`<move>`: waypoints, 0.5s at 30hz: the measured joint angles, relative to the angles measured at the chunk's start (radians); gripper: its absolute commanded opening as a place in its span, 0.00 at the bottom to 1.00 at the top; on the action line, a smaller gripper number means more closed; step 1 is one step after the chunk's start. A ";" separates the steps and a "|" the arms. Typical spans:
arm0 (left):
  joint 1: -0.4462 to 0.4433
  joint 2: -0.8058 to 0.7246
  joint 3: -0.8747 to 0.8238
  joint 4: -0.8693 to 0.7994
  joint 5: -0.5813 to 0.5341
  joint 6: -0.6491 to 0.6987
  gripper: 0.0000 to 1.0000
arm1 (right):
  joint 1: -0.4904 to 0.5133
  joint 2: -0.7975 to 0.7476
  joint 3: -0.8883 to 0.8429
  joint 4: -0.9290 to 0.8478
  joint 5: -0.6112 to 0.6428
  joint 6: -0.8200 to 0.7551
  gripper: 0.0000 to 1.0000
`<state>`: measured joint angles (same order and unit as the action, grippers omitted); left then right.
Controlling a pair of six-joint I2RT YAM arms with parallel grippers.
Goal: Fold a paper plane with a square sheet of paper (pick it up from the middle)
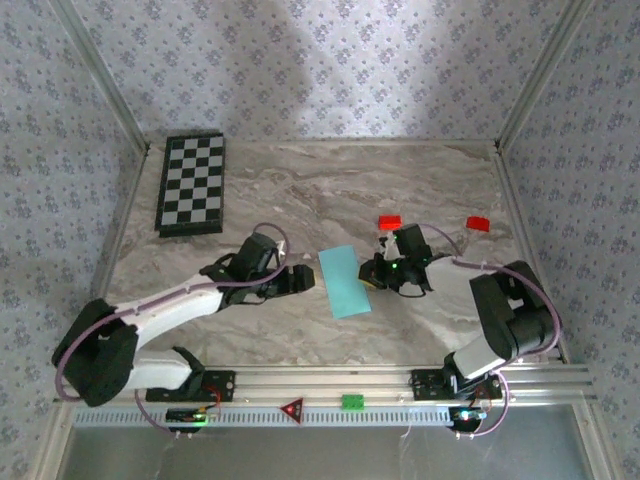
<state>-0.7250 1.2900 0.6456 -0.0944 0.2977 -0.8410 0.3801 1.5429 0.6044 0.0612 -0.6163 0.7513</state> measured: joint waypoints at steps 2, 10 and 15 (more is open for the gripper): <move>-0.010 0.037 0.013 0.020 -0.002 -0.011 0.79 | 0.000 0.032 0.006 0.006 -0.003 0.001 0.10; -0.020 0.137 0.048 0.077 0.002 -0.047 0.64 | 0.002 0.078 -0.020 0.064 0.003 0.025 0.11; -0.044 0.213 0.057 0.126 0.010 -0.076 0.54 | 0.002 0.068 -0.074 0.169 0.000 0.080 0.11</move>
<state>-0.7692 1.5032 0.7029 0.0315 0.3077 -0.9165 0.3817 1.6104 0.5304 0.2306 -0.6163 0.8318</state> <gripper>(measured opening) 0.565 0.106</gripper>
